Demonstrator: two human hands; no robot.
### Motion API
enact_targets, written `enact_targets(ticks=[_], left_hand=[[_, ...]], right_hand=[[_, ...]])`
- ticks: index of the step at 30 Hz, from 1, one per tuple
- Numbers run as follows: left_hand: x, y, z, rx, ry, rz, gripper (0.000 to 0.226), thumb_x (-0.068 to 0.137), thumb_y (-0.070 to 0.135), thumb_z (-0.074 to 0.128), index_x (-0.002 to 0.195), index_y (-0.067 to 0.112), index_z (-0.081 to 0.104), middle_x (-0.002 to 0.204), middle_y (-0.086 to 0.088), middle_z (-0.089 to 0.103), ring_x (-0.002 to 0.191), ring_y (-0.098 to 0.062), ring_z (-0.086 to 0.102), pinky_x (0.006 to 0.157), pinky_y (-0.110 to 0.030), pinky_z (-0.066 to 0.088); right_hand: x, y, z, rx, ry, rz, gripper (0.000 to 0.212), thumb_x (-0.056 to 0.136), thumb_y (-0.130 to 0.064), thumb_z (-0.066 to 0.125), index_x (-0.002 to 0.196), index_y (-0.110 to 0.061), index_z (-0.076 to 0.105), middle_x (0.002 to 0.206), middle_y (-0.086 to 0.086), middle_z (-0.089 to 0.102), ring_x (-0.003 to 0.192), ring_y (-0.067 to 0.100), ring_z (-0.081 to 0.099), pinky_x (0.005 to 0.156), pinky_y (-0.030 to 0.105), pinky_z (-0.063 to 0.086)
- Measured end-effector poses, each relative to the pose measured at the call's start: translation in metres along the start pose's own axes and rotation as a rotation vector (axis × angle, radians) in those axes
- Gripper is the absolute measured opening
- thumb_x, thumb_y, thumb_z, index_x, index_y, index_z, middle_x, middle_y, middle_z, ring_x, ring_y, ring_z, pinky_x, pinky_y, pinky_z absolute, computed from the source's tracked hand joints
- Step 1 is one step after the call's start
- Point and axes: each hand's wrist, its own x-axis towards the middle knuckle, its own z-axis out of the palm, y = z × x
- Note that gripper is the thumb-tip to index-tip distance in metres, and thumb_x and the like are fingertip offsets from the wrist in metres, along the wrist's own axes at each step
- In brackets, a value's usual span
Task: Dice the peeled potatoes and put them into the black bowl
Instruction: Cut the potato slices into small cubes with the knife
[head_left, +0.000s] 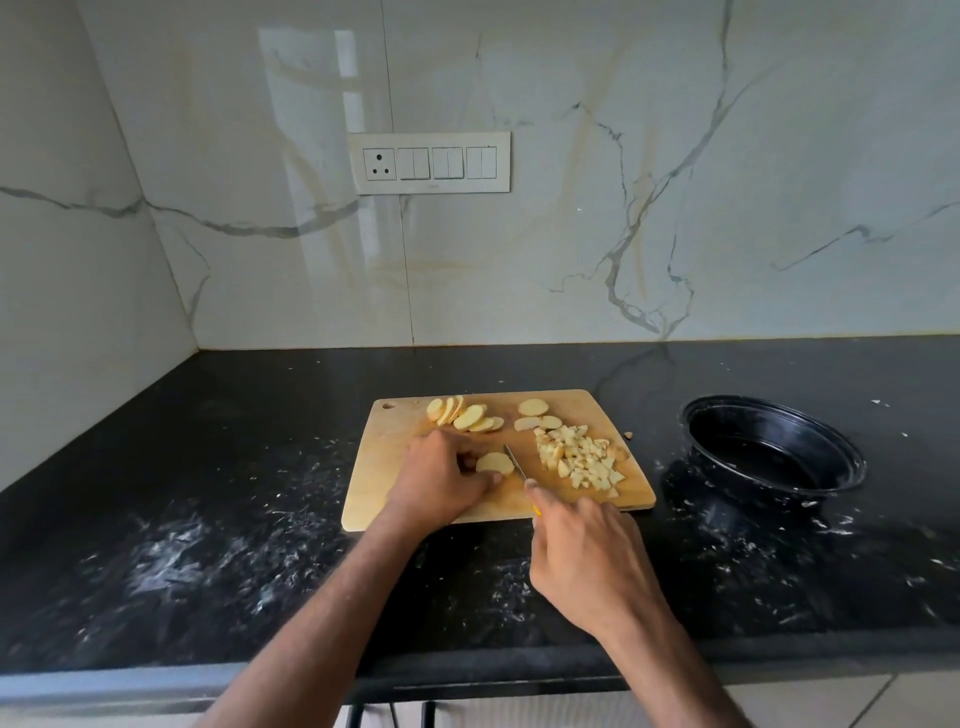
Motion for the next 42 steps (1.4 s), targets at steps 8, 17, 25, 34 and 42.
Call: enact_targets(ticks=[8, 17, 25, 34, 42], left_hand=[[-0.002, 0.001, 0.005, -0.033, 0.043, -0.020, 0.022, 0.077, 0.036, 0.081, 0.089, 0.017, 0.078, 0.075, 0.012, 0.069, 0.073, -0.006, 0.061, 0.067, -0.023, 0.053], [0.000, 0.002, 0.012, 0.023, 0.066, -0.037, 0.032, 0.078, 0.051, 0.078, 0.093, 0.023, 0.077, 0.076, 0.012, 0.065, 0.081, -0.019, 0.060, 0.080, -0.042, 0.055], [0.001, 0.002, 0.007, -0.001, 0.040, -0.019, 0.020, 0.078, 0.042, 0.082, 0.072, 0.026, 0.071, 0.060, 0.013, 0.057, 0.061, -0.013, 0.050, 0.062, -0.028, 0.039], [0.000, 0.006, 0.000, -0.074, 0.004, -0.055, 0.025, 0.077, 0.036, 0.086, 0.074, 0.014, 0.073, 0.072, -0.002, 0.069, 0.062, -0.013, 0.052, 0.061, -0.032, 0.049], [-0.004, 0.007, -0.008, -0.112, -0.021, -0.040, 0.026, 0.075, 0.033, 0.087, 0.095, 0.018, 0.079, 0.081, 0.003, 0.071, 0.072, -0.012, 0.059, 0.067, -0.026, 0.051]], right_hand=[[0.000, 0.002, 0.003, 0.021, 0.034, 0.031, 0.048, 0.098, -0.031, 0.051, 0.146, -0.028, 0.048, 0.079, -0.004, 0.070, 0.070, 0.011, 0.066, 0.068, 0.027, 0.057], [0.001, 0.004, 0.004, 0.098, 0.068, 0.094, 0.045, 0.098, -0.034, 0.054, 0.142, -0.032, 0.052, 0.091, -0.009, 0.072, 0.079, 0.008, 0.068, 0.070, 0.020, 0.055], [0.008, 0.004, 0.011, 0.065, 0.015, -0.028, 0.046, 0.099, -0.031, 0.052, 0.145, -0.026, 0.050, 0.074, -0.010, 0.067, 0.062, 0.004, 0.059, 0.072, 0.023, 0.057], [0.000, 0.009, 0.010, 0.094, 0.026, -0.004, 0.045, 0.100, -0.036, 0.051, 0.144, -0.030, 0.050, 0.081, -0.011, 0.069, 0.066, 0.005, 0.062, 0.068, 0.020, 0.055], [0.005, 0.007, 0.009, 0.042, 0.081, 0.047, 0.043, 0.100, -0.036, 0.051, 0.143, -0.033, 0.051, 0.080, -0.006, 0.071, 0.070, 0.011, 0.068, 0.065, 0.027, 0.057]])
